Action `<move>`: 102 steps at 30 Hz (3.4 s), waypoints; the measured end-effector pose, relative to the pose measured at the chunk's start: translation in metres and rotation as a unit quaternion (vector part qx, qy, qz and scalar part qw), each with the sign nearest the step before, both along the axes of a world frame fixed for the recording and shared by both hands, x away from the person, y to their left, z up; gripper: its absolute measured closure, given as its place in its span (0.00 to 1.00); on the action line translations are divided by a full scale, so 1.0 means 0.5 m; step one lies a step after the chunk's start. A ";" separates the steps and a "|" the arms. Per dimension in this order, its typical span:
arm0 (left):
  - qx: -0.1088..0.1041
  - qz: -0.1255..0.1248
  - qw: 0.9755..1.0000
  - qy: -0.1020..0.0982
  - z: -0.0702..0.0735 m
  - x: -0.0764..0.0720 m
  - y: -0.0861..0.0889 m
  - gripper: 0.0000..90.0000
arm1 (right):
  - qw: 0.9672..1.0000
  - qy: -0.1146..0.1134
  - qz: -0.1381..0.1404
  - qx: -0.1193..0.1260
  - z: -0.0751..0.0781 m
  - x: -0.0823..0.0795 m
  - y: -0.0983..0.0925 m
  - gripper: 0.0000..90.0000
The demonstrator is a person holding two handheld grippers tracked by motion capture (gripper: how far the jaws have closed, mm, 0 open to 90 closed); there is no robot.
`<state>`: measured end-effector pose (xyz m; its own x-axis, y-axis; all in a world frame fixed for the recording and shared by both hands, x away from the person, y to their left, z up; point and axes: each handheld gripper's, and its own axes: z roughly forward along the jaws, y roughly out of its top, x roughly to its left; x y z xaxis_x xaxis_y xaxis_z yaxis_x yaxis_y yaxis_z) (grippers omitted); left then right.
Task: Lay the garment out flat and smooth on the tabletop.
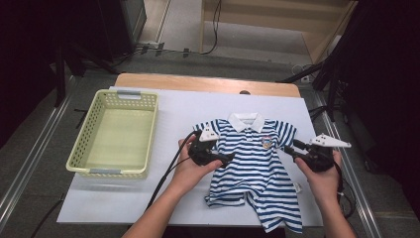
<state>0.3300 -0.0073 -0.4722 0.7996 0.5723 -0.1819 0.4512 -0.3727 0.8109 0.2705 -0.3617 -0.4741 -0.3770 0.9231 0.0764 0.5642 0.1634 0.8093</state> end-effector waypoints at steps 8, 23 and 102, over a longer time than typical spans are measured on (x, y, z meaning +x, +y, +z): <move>0.036 0.037 0.999 -0.002 -0.014 0.081 -0.020 0.18 | 0.996 0.050 -0.069 0.003 -0.063 0.114 -0.054 0.56; 0.086 0.102 0.991 -0.008 -0.045 0.166 -0.016 0.35 | 0.994 0.067 -0.082 -0.026 -0.099 0.189 -0.075 0.56; 0.135 0.206 0.969 -0.010 -0.073 0.265 0.020 1.00 | 0.990 0.072 -0.120 0.007 -0.098 0.278 -0.109 0.88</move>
